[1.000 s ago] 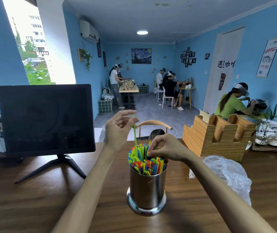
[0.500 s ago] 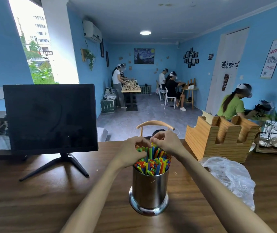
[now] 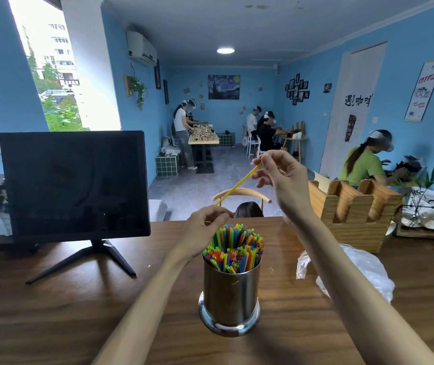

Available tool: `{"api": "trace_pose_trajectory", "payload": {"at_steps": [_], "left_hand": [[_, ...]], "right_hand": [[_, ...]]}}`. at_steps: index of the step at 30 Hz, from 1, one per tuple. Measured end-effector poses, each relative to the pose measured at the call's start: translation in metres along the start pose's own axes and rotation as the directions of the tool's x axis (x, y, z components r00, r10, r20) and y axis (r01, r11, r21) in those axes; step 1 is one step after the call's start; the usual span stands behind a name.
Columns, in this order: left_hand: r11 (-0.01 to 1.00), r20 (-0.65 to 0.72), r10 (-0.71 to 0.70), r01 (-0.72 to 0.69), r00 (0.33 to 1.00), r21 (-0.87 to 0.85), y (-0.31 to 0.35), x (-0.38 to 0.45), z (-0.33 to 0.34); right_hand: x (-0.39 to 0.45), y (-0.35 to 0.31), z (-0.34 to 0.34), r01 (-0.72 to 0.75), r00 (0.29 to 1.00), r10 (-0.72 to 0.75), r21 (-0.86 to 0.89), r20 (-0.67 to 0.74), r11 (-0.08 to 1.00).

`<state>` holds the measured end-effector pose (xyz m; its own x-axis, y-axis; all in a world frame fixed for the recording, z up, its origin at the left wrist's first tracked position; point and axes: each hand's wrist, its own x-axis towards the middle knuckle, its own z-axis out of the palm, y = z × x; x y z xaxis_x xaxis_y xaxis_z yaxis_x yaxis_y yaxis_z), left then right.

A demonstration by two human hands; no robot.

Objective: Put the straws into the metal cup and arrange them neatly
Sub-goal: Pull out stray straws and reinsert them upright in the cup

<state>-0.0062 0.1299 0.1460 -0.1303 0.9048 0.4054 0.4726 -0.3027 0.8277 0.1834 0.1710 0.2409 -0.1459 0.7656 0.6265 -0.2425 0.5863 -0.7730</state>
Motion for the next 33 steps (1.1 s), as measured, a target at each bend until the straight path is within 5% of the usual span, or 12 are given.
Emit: {"api": "trace_pose_trajectory", "payload": {"at_steps": [4, 7, 11, 13, 17, 20, 25, 29, 33], "left_hand": [[0.994, -0.013, -0.081, 0.08, 0.997, -0.076, 0.006, 0.0, -0.004], [0.912, -0.085, -0.173, 0.128, 0.981, -0.39, 0.009, 0.001, -0.005], [0.398, -0.065, -0.394, 0.106, 0.917, -0.911, 0.011, 0.007, -0.02], [0.303, -0.074, -0.414, 0.061, 0.907, -0.951, 0.013, 0.011, -0.026], [0.637, -0.326, -0.268, -0.087, 0.907, -0.766, 0.025, 0.012, -0.024], [0.84, -0.464, -0.046, -0.216, 0.885, -0.497, 0.034, 0.008, -0.022], [0.933, -0.376, 0.084, -0.205, 0.923, -0.296, 0.038, -0.002, -0.015], [0.99, -0.284, 0.095, -0.121, 0.954, -0.074, 0.019, -0.009, 0.001], [0.988, -0.182, 0.044, -0.015, 0.982, 0.155, 0.002, -0.014, 0.008]], "right_hand": [[-0.001, 0.004, -0.009, -0.11, 0.993, 0.116, 0.132, -0.037, 0.985], [-0.005, 0.011, -0.016, -0.183, 0.983, 0.182, 0.23, 0.028, 0.956], [-0.018, 0.02, -0.029, -0.359, 0.893, 0.298, 0.135, 0.337, 0.924], [-0.026, 0.029, -0.028, -0.325, 0.836, 0.324, -0.076, 0.442, 0.943], [-0.032, 0.048, -0.02, -0.161, 0.766, 0.333, -0.337, 0.55, 0.928], [-0.028, 0.051, -0.017, -0.101, 0.811, 0.293, -0.373, 0.506, 0.923], [-0.012, 0.077, -0.019, -0.059, 0.943, 0.245, -0.612, 0.225, 0.789], [-0.013, 0.102, -0.018, -0.129, 0.887, 0.419, -0.767, 0.194, 0.629], [-0.019, 0.105, -0.018, -0.231, 0.856, 0.483, -0.699, 0.184, 0.676]]}}
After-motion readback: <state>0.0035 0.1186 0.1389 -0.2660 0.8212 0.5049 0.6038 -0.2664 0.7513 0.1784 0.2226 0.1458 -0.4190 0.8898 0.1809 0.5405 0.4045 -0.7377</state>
